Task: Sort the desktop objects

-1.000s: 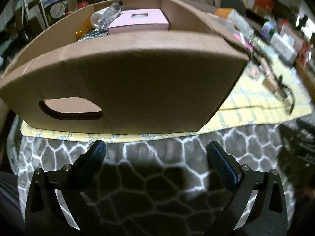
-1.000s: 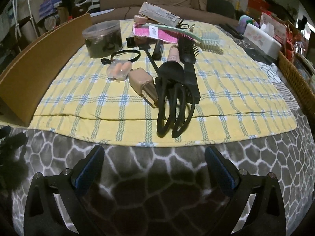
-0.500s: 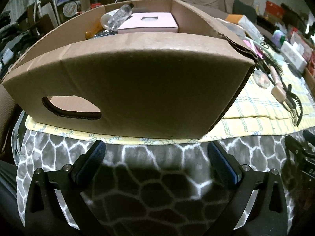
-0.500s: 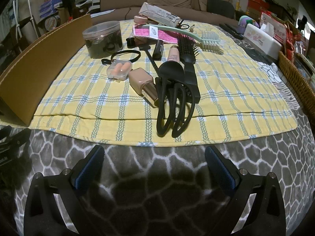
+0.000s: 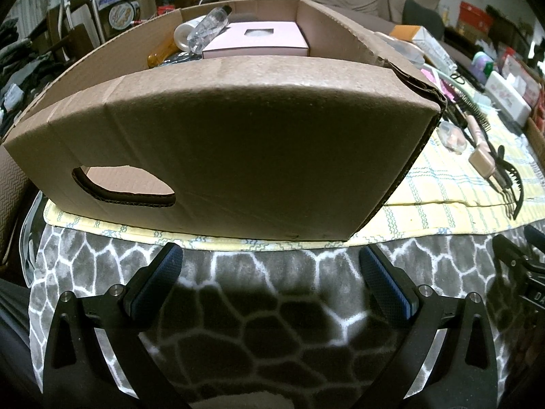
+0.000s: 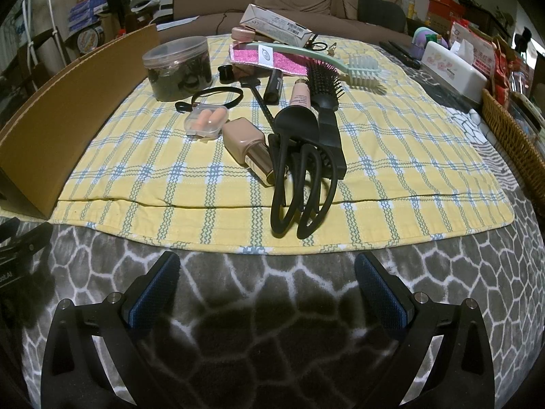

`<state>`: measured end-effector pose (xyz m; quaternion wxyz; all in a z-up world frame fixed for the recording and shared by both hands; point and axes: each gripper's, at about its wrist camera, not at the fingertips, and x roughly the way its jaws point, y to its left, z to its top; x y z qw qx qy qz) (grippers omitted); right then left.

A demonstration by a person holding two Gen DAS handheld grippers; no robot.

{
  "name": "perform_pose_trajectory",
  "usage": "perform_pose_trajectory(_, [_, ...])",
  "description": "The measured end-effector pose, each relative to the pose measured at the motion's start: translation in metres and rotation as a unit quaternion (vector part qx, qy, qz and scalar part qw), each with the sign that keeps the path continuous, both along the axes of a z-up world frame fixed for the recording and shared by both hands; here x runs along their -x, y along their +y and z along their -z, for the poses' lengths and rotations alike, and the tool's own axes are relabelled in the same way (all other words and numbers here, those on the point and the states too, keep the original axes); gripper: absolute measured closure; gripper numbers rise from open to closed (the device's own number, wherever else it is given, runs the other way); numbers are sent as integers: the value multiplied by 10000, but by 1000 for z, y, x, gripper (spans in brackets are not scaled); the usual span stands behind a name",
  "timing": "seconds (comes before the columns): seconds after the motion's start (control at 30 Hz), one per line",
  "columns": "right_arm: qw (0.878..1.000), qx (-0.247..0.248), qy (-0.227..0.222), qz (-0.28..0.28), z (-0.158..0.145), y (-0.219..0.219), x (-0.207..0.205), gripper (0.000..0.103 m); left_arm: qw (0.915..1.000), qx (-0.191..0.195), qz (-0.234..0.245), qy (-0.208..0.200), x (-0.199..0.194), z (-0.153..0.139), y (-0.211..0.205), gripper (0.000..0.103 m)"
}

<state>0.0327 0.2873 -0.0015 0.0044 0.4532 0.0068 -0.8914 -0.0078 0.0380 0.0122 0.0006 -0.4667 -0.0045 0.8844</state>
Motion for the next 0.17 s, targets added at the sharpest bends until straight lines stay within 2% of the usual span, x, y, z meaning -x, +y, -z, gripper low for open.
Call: perform_pose_trajectory(0.17, [10000, -1, 1, 0, 0, 0, 0, 0, 10000, -2, 0, -2, 0, 0, 0, 0])
